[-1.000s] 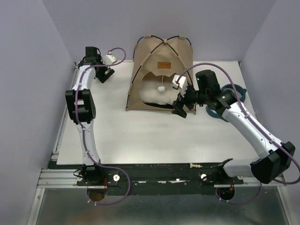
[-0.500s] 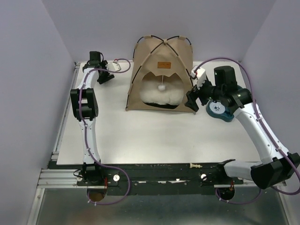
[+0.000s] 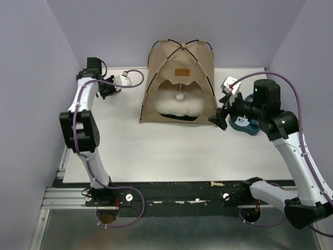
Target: Set up the pet tent
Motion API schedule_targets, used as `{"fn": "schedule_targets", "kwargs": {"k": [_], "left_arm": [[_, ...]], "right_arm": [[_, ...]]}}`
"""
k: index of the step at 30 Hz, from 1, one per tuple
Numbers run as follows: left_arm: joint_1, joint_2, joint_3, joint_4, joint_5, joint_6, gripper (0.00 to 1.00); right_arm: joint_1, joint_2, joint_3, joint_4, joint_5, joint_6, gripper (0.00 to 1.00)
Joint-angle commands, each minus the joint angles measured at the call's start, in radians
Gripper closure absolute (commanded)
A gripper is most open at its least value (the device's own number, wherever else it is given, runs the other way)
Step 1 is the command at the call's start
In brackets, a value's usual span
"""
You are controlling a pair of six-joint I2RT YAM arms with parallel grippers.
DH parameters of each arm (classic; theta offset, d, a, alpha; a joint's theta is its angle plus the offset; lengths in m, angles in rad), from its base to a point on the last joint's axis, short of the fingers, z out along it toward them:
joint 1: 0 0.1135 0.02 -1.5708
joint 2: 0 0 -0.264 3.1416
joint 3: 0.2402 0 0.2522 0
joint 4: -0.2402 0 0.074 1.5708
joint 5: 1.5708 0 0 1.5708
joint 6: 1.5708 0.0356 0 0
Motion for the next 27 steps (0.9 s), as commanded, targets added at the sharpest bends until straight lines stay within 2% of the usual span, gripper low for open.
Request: {"fn": "schedule_targets", "kwargs": {"k": [1,4,6,9,12,14,16,19,21,24,27], "left_arm": [[0.014,-0.394,-0.082,-0.424,0.273,0.198,1.0],[-0.004,-0.577,-0.155,-0.634,0.345,0.304,1.0],[-0.062,-0.693,-0.214,-0.72,0.357,0.336,1.0],[-0.238,-0.891,-0.352,-0.702,0.365,0.323,1.0],[-0.461,-1.005,-0.464,-0.53,0.457,0.136,1.0],[-0.574,-0.998,-0.488,-0.465,0.526,0.058,1.0],[-0.682,-0.972,-0.489,-0.436,0.554,0.013,1.0],[-0.82,-0.959,-0.523,-0.342,0.536,-0.056,1.0],[-0.914,-0.961,-0.543,-0.275,0.508,-0.078,1.0],[-0.94,-0.935,-0.528,-0.254,0.514,-0.087,1.0],[-0.951,-0.912,-0.495,-0.267,0.516,-0.059,1.0]], "right_arm": [[-0.003,-0.082,-0.056,-0.026,-0.207,-0.066,0.01],[-0.002,-0.095,-0.047,-0.055,-0.313,-0.153,0.02],[0.0,-0.091,-0.021,-0.072,-0.376,-0.205,0.02],[0.014,-0.088,0.016,-0.096,-0.471,-0.291,0.03],[0.031,-0.07,0.037,-0.2,-0.583,-0.49,0.05],[0.073,-0.055,0.059,-0.31,-0.603,-0.63,0.07],[0.135,-0.056,0.061,-0.365,-0.587,-0.702,0.07],[0.248,-0.111,-0.01,-0.336,-0.513,-0.751,0.08],[0.305,-0.137,-0.059,-0.264,-0.479,-0.715,0.09],[0.36,-0.127,-0.056,-0.237,-0.473,-0.676,0.14],[0.406,-0.099,-0.061,-0.308,-0.49,-0.699,0.19]]}}
